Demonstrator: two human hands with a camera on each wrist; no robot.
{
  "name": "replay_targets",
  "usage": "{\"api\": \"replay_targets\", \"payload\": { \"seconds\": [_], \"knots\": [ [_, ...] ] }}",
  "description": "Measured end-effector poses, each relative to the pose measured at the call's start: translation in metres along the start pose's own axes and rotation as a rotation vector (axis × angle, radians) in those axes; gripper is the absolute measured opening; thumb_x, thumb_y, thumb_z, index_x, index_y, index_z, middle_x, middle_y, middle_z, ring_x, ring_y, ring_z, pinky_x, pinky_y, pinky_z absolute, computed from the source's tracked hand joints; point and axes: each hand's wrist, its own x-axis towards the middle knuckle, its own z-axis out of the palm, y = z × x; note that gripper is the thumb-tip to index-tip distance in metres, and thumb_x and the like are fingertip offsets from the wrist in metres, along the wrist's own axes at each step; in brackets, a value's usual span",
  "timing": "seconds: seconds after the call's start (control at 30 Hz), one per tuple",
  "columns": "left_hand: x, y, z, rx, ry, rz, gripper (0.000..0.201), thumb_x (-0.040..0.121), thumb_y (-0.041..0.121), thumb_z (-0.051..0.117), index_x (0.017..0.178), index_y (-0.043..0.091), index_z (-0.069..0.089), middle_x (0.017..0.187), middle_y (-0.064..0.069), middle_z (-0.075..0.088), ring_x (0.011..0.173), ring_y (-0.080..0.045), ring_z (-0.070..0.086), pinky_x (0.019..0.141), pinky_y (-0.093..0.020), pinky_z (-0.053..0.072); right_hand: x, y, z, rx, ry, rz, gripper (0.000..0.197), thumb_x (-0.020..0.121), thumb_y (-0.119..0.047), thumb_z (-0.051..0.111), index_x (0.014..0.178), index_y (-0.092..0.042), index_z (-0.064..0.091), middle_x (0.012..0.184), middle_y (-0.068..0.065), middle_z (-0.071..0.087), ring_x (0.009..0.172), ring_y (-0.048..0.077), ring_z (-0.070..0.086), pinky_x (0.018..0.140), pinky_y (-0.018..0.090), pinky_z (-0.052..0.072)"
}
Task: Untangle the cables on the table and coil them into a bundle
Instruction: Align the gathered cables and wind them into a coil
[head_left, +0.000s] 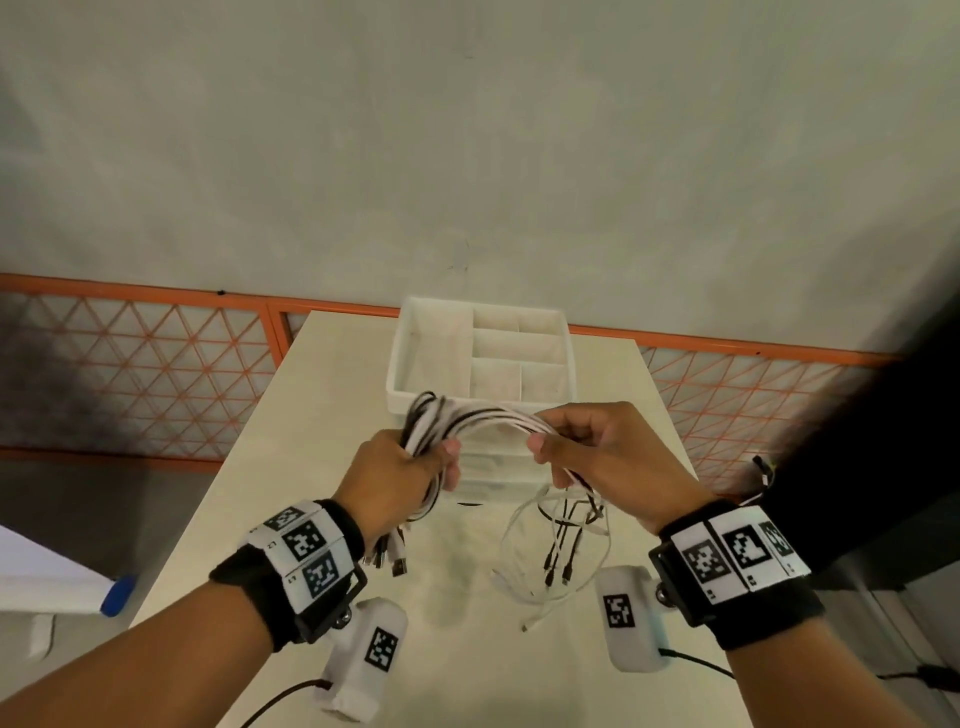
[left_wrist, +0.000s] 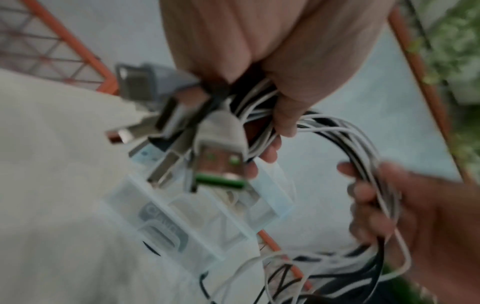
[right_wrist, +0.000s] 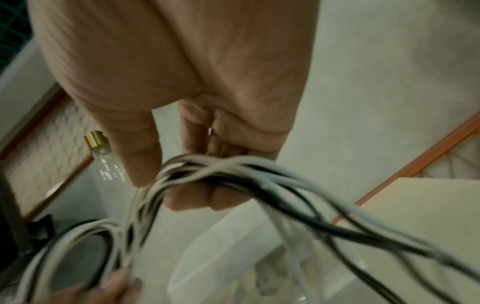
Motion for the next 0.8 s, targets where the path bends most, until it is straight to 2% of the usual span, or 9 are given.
{"api": "replay_targets", "payload": {
  "seconds": [0.1, 0.27, 0.33, 0.4, 0.47, 0.57, 0.67, 0.73, 0.8],
  "knots": [
    [0.002, 0.006, -0.001, -0.258, 0.021, -0.084, 0.027, 0.096, 0.022, 0.061, 0.078, 0.002, 0.068, 0.069, -0.011, 0.064, 0.062, -0.024, 0.062, 0.066, -0.041, 0.057, -0.001, 0.009, -0.003, 0.065, 0.082, -0.035, 0.013, 0.092, -0.016, 0.069, 0.092, -0.02, 0.081, 0.07, 0.019, 0.066, 0.055, 0.012, 0.055, 0.059, 0.029, 0.044],
    [-0.004, 0.018, 0.012, -0.277, -0.133, -0.152, 0.059, 0.076, 0.063, 0.064, 0.086, 0.005, 0.066, 0.071, -0.009, 0.065, 0.065, -0.022, 0.064, 0.066, -0.038, 0.057, -0.003, 0.003, 0.037, 0.217, 0.312, -0.167, 0.025, 0.093, -0.008, 0.068, 0.109, -0.026, 0.076, 0.06, -0.013, 0.064, 0.052, 0.004, 0.048, 0.054, 0.015, 0.042],
    [-0.008, 0.022, 0.015, -0.307, -0.2, -0.13, 0.08, 0.062, 0.076, 0.058, 0.092, 0.002, 0.067, 0.078, -0.011, 0.069, 0.073, -0.024, 0.068, 0.073, -0.04, 0.058, -0.007, 0.001, 0.057, 0.178, 0.337, -0.295, 0.03, 0.093, -0.005, 0.067, 0.114, -0.025, 0.074, 0.063, -0.013, 0.063, 0.054, 0.002, 0.05, 0.056, 0.014, 0.042],
    [-0.01, 0.027, 0.019, -0.31, -0.258, -0.084, 0.086, 0.057, 0.078, 0.053, 0.093, 0.003, 0.072, 0.085, -0.012, 0.075, 0.082, -0.025, 0.073, 0.08, -0.036, 0.059, -0.01, 0.002, 0.076, 0.074, 0.356, -0.432, 0.027, 0.094, -0.001, 0.064, 0.101, -0.022, 0.079, 0.062, -0.008, 0.056, 0.054, 0.004, 0.046, 0.054, 0.015, 0.039],
    [-0.012, 0.032, 0.021, -0.367, -0.281, -0.045, 0.079, 0.058, 0.072, 0.057, 0.09, 0.001, 0.073, 0.084, -0.012, 0.075, 0.083, -0.023, 0.073, 0.079, -0.03, 0.058, -0.012, 0.008, 0.091, -0.058, 0.411, -0.532, 0.027, 0.091, 0.006, 0.059, 0.079, -0.013, 0.073, 0.065, -0.003, 0.054, 0.056, 0.003, 0.046, 0.053, 0.016, 0.039],
    [-0.009, 0.032, 0.02, -0.446, -0.243, -0.035, 0.062, 0.064, 0.056, 0.075, 0.089, -0.001, 0.066, 0.078, -0.013, 0.065, 0.078, -0.025, 0.066, 0.073, -0.034, 0.054, -0.013, 0.02, 0.102, -0.13, 0.384, -0.586, 0.024, 0.089, 0.01, 0.057, 0.102, 0.0, 0.075, 0.086, 0.005, 0.066, 0.075, 0.011, 0.064, 0.066, 0.019, 0.053],
    [-0.005, 0.027, 0.018, -0.474, -0.116, -0.092, 0.05, 0.072, 0.041, 0.078, 0.091, -0.004, 0.068, 0.079, -0.016, 0.062, 0.074, -0.027, 0.062, 0.074, -0.039, 0.052, -0.017, 0.021, 0.096, -0.157, 0.208, -0.597, 0.032, 0.086, 0.006, 0.058, 0.114, -0.004, 0.072, 0.093, 0.001, 0.068, 0.082, 0.011, 0.066, 0.072, 0.023, 0.056],
    [-0.003, 0.026, 0.015, -0.477, -0.072, -0.105, 0.044, 0.082, 0.032, 0.074, 0.092, -0.011, 0.067, 0.081, -0.021, 0.065, 0.073, -0.029, 0.065, 0.078, -0.045, 0.054, -0.018, 0.015, 0.087, -0.167, 0.158, -0.6, 0.035, 0.082, 0.004, 0.06, 0.112, -0.007, 0.073, 0.094, 0.0, 0.072, 0.083, 0.01, 0.069, 0.073, 0.024, 0.058],
    [-0.002, 0.027, 0.011, -0.421, -0.076, -0.096, 0.033, 0.089, 0.023, 0.069, 0.097, -0.01, 0.069, 0.085, -0.022, 0.07, 0.077, -0.032, 0.069, 0.081, -0.044, 0.055, -0.014, 0.006, 0.073, -0.167, 0.257, -0.597, 0.028, 0.08, -0.001, 0.062, 0.102, -0.01, 0.076, 0.09, -0.001, 0.075, 0.079, 0.008, 0.07, 0.071, 0.026, 0.058]
  ]
}}
